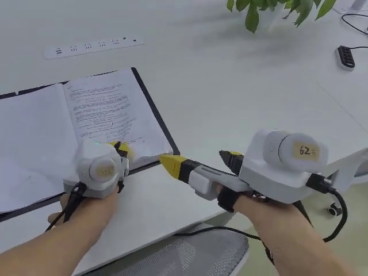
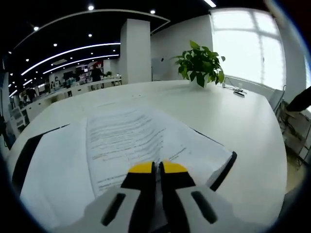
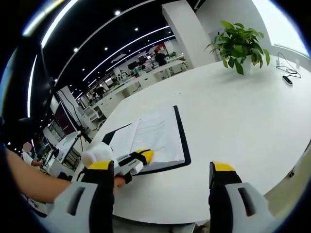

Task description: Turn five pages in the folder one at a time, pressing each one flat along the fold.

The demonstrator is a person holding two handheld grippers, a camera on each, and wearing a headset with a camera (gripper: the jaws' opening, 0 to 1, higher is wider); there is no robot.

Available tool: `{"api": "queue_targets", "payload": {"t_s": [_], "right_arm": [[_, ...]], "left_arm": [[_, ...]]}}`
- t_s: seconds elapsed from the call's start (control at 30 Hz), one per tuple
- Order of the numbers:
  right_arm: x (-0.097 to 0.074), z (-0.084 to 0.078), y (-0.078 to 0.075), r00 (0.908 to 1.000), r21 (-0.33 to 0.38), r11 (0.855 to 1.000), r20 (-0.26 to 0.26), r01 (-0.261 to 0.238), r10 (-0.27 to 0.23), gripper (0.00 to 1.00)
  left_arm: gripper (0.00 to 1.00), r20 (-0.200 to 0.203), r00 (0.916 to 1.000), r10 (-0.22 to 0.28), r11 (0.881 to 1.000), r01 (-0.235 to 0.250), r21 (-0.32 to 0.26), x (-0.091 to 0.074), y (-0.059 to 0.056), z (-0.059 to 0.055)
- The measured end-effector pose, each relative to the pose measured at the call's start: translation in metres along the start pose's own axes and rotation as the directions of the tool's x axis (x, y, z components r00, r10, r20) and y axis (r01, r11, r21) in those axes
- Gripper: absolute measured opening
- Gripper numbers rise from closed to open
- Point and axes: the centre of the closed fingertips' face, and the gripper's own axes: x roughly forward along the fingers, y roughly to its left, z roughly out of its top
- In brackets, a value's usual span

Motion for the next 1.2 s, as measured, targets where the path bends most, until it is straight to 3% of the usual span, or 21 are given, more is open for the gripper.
{"api": "queue_targets", "payload": {"t_s": [0.07,0.13,0.27,0.37,0.4,0.43,0.53,0.73,0.9,1.2], "right_arm": [[0.004,0.0,0.001,1.0,0.0,1.0,-0.002,-0.007,0.007,0.78],[0.006,0.0,0.002,0.9999,-0.001,1.0,-0.005,-0.012,0.012,0.76],[0.021,0.001,0.013,0.9979,-0.014,0.998,-0.01,-0.064,0.064,0.67],[0.038,-0.008,0.03,0.9877,0.029,0.99,-0.063,-0.141,0.143,0.55],[0.045,-0.013,0.036,0.982,0.079,0.983,-0.084,-0.163,0.169,0.52],[0.05,-0.016,0.037,0.98,0.109,0.981,-0.103,-0.159,0.171,0.51],[0.066,-0.016,0.04,0.9764,0.083,0.98,-0.108,-0.178,0.187,0.48],[0.095,-0.028,0.045,0.9668,0.211,0.959,-0.132,-0.188,0.219,0.4],[0.108,-0.039,0.053,0.9581,0.261,0.945,-0.153,-0.197,0.242,0.39],[0.123,-0.044,0.051,0.9614,0.315,0.933,-0.151,-0.173,0.23,0.38]], "left_arm": [[0.03,-0.007,0.9999,0.013,0.999,-0.013,-0.046,0.0,0.001,0.0],[0.02,-0.013,0.9998,0.012,0.992,-0.013,-0.128,0.001,0.002,0.0],[0.0,-0.029,0.9996,0.002,0.985,-0.007,-0.173,-0.001,0.004,0.003],[0.0,-0.029,0.9996,-0.002,0.986,-0.003,-0.166,-0.003,0.002,0.004],[0.0,-0.028,0.9996,-0.004,0.986,-0.001,-0.167,-0.003,0.002,0.004],[0.0,-0.028,0.9996,-0.004,0.986,0.0,-0.166,-0.003,0.001,0.004],[0.0,-0.026,0.9997,-0.006,0.988,0.002,-0.157,-0.002,0.002,0.004],[0.0,-0.021,0.9998,-0.006,0.988,0.003,-0.156,0.0,0.004,0.003],[0.0,-0.018,0.9998,-0.007,0.987,0.004,-0.163,0.0,0.004,0.001],[0.0,-0.012,0.9999,-0.007,0.986,0.004,-0.167,0.0,0.004,0.001]]}}
